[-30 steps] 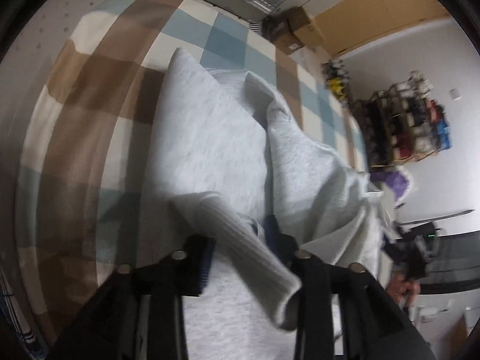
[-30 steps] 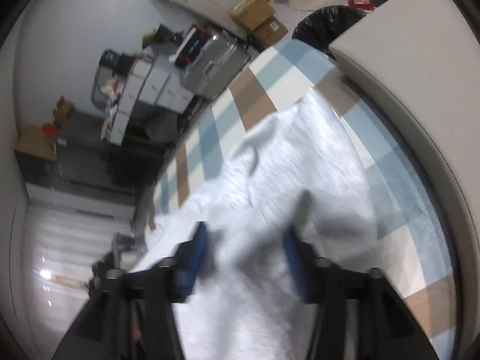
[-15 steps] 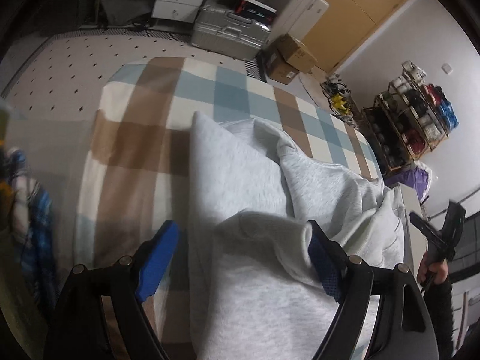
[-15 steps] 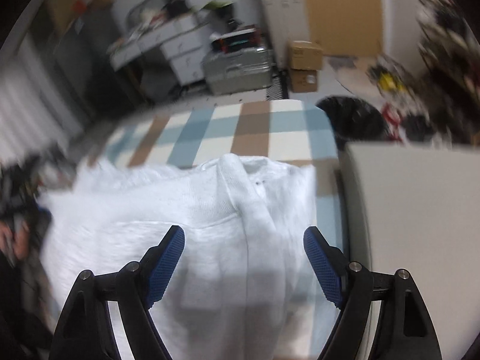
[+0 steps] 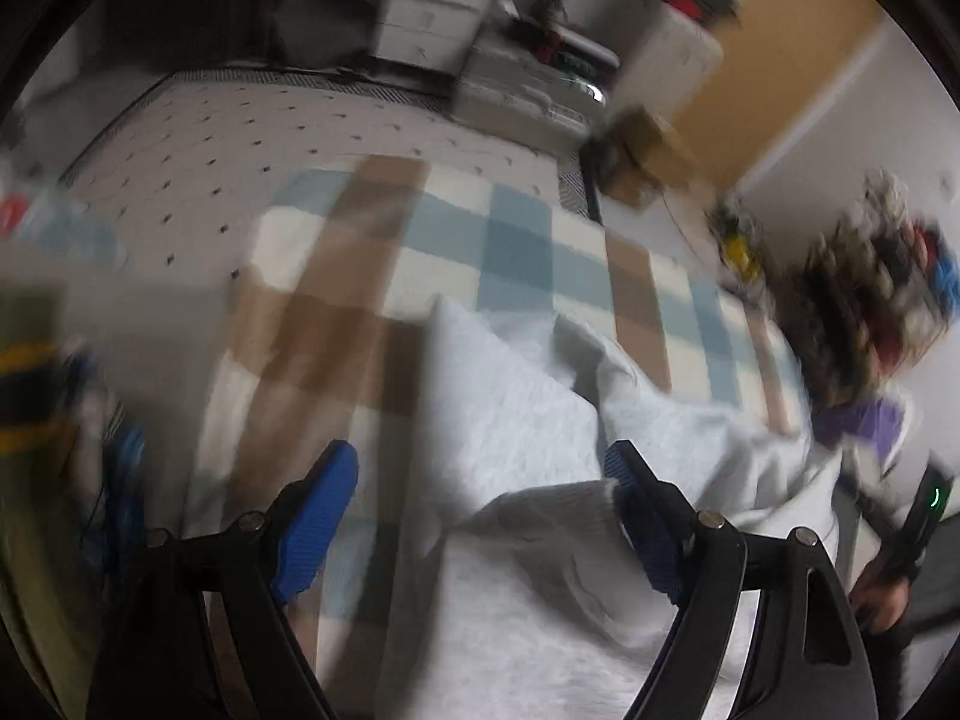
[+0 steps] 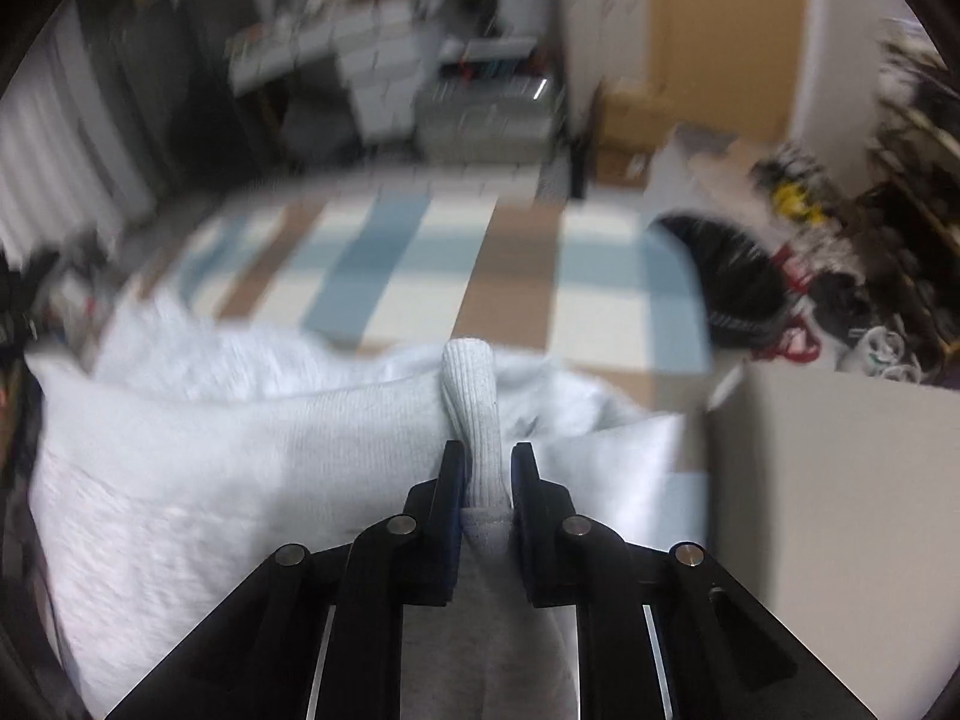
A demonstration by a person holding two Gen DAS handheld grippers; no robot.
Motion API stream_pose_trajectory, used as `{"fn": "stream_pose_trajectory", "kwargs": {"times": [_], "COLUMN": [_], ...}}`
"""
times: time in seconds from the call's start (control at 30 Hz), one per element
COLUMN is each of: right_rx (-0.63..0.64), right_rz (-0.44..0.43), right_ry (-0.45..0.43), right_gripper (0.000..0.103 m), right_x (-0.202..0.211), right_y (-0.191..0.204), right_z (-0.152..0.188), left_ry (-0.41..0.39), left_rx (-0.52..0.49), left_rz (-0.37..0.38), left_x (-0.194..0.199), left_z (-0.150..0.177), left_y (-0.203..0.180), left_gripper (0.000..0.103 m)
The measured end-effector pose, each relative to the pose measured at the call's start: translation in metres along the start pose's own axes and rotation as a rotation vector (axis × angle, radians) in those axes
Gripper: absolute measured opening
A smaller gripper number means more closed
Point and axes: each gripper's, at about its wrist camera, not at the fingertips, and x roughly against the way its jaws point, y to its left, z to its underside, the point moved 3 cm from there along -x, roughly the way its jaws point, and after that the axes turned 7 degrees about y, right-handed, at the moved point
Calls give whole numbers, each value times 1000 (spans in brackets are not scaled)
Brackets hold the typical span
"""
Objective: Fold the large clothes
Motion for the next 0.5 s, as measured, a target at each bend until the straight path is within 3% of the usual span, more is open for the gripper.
{"fn": "stream_pose_trajectory", "kwargs": {"times": [0.1,0.27,0.3,0.4,0.5], "right_rx": [-54,-83,-84,-128,-120], "right_rz": [11,22,35,24,26], "right_ry": [-110,-93,-86,-64,-62], "right_gripper": [14,14,14,14,15], "right_x": [27,27,25,21,22], "right_y": [-15,-24,-25,-32,-31], "right_z": [10,19,21,24,25], "left_ry": [-3,16,-9,-124,-24], "left_rx": [-10,-137,-139,-82,-154], "left_rz": [46,98,98,197,200], "left_x": [9,1,2,15,-6], "left_z": [10,12,10,6,2], "left_y": [8,-6,-12,-11,-23], "left_gripper": [81,81,81,81,81]}}
